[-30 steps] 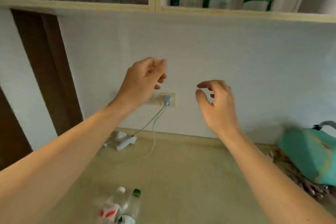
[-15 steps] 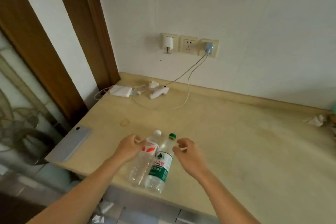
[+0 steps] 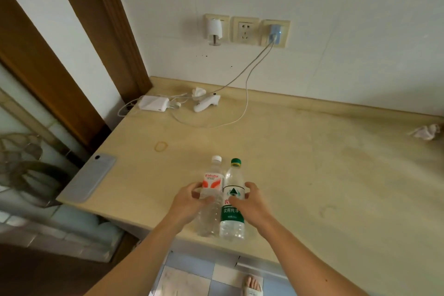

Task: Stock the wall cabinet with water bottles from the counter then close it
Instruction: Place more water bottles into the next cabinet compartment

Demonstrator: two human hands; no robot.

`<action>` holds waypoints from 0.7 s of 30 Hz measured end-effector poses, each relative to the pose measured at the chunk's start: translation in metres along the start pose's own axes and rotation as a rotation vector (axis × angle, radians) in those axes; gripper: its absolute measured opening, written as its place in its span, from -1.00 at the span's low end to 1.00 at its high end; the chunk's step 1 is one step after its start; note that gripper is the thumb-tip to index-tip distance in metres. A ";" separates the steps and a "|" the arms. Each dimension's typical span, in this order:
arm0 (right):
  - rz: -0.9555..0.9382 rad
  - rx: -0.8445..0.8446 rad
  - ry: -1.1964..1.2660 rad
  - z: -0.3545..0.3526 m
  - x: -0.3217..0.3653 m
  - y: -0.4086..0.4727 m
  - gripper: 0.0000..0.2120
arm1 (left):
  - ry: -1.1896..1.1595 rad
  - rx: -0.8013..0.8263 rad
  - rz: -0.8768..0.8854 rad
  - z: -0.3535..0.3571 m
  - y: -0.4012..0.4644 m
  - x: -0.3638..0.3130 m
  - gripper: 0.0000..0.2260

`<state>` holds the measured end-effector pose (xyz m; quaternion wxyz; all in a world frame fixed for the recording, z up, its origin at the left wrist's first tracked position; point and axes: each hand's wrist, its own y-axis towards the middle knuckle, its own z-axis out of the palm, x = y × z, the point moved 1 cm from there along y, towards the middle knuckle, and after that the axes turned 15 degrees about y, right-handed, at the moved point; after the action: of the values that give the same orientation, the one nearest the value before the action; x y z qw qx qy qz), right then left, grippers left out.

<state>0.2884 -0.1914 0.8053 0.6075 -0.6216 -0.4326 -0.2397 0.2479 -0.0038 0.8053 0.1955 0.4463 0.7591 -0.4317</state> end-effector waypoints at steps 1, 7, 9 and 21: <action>0.002 -0.025 0.000 -0.010 -0.002 0.001 -0.27 | -0.008 0.006 0.019 0.009 0.001 -0.007 -0.58; -0.008 -0.183 0.002 -0.071 -0.017 0.002 -0.27 | 0.010 0.105 0.122 0.055 0.011 -0.038 -0.65; -0.004 -0.186 0.018 -0.087 -0.021 0.003 -0.29 | 0.005 0.119 0.115 0.062 0.018 -0.044 -0.73; 0.018 -0.052 -0.048 -0.103 0.008 0.051 -0.29 | 0.165 0.049 0.054 0.078 0.070 -0.095 -0.41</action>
<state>0.3581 -0.2826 0.7991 0.5826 -0.6465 -0.4353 -0.2305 0.3502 -0.1011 0.7936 0.1330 0.5053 0.7495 -0.4065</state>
